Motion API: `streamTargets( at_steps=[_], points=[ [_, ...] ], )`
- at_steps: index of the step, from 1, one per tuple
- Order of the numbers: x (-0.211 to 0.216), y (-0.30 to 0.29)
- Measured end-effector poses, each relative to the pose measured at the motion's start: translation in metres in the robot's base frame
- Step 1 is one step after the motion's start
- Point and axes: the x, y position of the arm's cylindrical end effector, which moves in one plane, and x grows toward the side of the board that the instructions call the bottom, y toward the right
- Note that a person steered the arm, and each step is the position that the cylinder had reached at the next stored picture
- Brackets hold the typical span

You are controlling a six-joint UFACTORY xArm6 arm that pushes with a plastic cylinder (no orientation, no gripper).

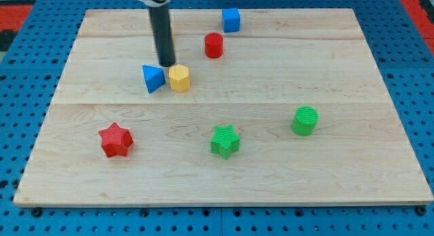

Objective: Push the blue triangle to the yellow heart

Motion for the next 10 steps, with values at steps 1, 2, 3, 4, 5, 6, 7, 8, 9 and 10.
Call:
streamTargets(
  at_steps=[1, 2, 3, 4, 5, 6, 7, 8, 9, 10],
  points=[
    [0.052, 0.02],
    [0.095, 0.049],
    [0.101, -0.008],
    [0.098, -0.064],
    [0.089, -0.005],
    [0.082, 0.03],
    [0.039, 0.042],
    [0.025, 0.055],
    [0.052, 0.045],
    [0.057, -0.009]
  ],
)
